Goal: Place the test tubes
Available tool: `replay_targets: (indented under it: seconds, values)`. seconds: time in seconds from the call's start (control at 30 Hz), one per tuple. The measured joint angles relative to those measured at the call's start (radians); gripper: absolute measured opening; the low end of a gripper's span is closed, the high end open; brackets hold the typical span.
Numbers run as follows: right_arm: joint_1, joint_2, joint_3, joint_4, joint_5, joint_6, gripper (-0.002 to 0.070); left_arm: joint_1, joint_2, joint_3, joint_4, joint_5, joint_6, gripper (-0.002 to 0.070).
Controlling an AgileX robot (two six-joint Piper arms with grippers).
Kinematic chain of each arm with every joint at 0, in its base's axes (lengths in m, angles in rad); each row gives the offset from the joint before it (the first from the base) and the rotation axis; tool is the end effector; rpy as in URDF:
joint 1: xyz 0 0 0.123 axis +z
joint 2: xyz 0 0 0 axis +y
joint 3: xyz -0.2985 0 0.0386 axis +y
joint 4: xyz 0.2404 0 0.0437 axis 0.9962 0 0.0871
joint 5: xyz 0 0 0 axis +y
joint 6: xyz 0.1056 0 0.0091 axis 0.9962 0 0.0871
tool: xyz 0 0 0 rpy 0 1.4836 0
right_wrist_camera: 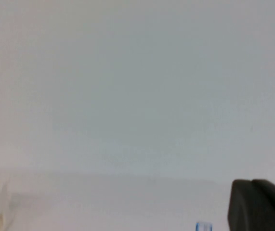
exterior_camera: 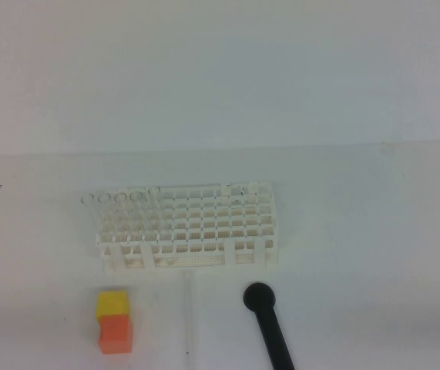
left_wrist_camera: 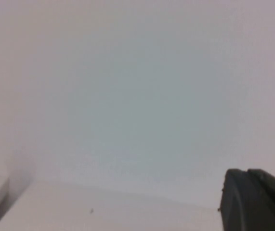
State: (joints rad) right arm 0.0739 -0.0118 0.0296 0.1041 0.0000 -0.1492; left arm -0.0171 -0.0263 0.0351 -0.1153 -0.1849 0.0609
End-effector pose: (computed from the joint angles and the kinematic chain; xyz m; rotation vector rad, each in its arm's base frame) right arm 0.0478 0.0036 0.2047 -0.0893 1.4988 0.0232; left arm 0.0438 0.0015 0.2227 -0.0412 1.3082 -0.0455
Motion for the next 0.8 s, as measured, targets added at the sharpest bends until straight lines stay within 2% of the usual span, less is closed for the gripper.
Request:
replay_targets:
  seconds: [0.13,0.3,0.53,0.7,0.8]
  values:
    - [0.0,0.0,0.0,0.0,-0.175,0.0,-0.0001,0.0,0.0,0.0,0.0,-0.054,0.0,-0.0001]
    - [0.0,0.0,0.0,0.0,-0.218,0.0,-0.0001,0.0,0.0,0.0,0.0,-0.086,-0.002,-0.0001]
    - [0.0,0.0,0.0,0.0,-0.293,0.013,-0.0001,0.0,0.002,-0.011,-0.002,-0.179,-0.232,-0.0001]
    - [0.0,0.0,0.0,0.0,-0.303,0.022,-0.0001,0.0,0.002,-0.152,0.183,-0.019,-0.295,-0.0001]
    - [0.0,0.0,-0.031,0.0,-0.172,0.024,-0.0001,0.0,0.026,-0.29,0.232,0.14,-0.299,-0.0001]
